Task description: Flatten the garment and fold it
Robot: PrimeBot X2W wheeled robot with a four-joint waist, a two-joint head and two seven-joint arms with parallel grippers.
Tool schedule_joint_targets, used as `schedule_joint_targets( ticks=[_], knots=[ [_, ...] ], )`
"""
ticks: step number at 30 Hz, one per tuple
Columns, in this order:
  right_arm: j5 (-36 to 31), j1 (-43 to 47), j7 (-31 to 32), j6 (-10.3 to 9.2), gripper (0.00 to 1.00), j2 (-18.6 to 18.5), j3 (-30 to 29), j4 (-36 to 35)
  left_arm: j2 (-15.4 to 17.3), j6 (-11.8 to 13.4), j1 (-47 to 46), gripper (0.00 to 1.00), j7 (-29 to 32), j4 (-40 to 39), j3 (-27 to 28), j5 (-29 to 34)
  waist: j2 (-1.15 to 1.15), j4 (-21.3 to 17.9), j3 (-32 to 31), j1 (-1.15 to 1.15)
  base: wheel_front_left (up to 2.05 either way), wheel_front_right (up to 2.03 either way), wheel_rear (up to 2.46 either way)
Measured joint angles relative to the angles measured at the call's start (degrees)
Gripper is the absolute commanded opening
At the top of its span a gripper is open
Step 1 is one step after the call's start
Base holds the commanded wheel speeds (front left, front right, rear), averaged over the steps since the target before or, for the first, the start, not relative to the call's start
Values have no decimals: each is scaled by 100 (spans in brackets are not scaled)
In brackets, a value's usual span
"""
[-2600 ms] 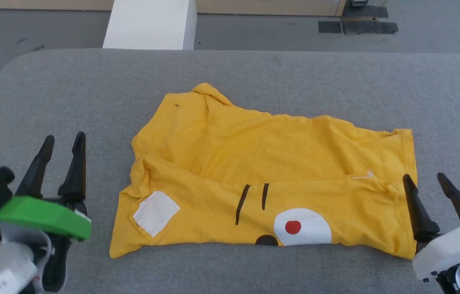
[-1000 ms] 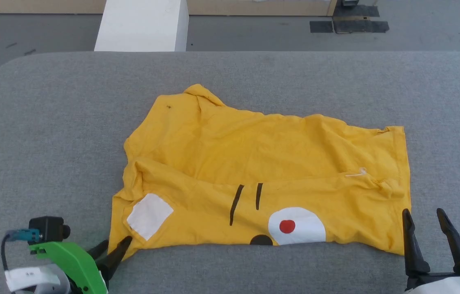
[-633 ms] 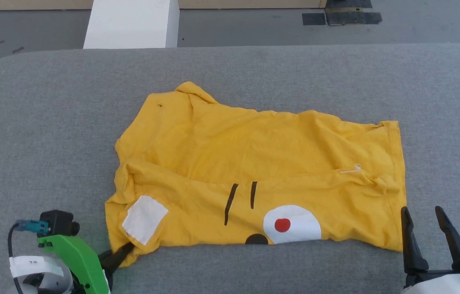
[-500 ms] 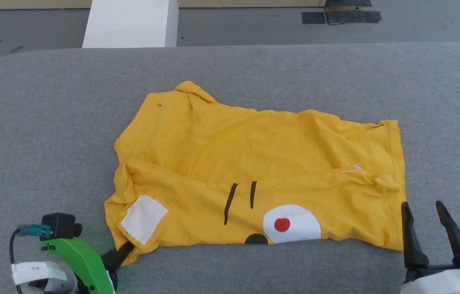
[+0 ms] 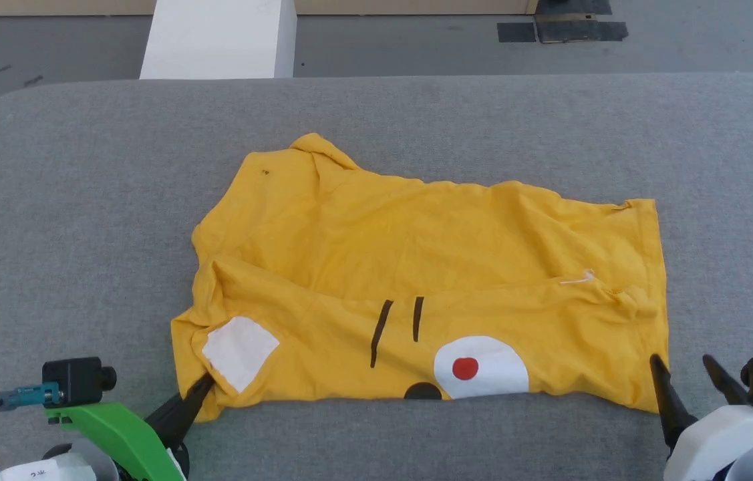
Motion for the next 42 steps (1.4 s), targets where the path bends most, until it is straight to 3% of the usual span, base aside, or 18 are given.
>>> schedule_joint_targets(
  ticks=[7,16,17,19,29,35,42],
  knots=[
    [189,98,806,0,100,0,-112,-12,9,16,-1,0,7,-164,-37,5,0,115,9,0,0,0,0],
    [357,60,866,0,100,3,-105,505,47,16,-5,0,49,-174,-74,5,0,172,40,0,0,0,0],
    [376,19,850,0,45,3,-111,561,58,18,-8,0,49,-162,-71,5,0,172,50,0,0,0,0],
    [385,-87,847,0,0,-1,-100,647,66,16,-14,0,49,-121,-69,4,0,170,59,0,0,0,0],
    [380,-289,748,0,0,4,-126,682,88,16,-6,0,99,-94,2,-352,0,106,-116,0,0,0,0],
    [490,-238,1017,0,0,9,-365,63,234,38,254,0,73,-458,269,-502,0,70,-304,0,0,0,0],
    [811,284,1611,0,0,10,-797,-691,431,244,876,0,226,-1048,485,-772,0,48,-525,0,0,0,0]
  ],
)
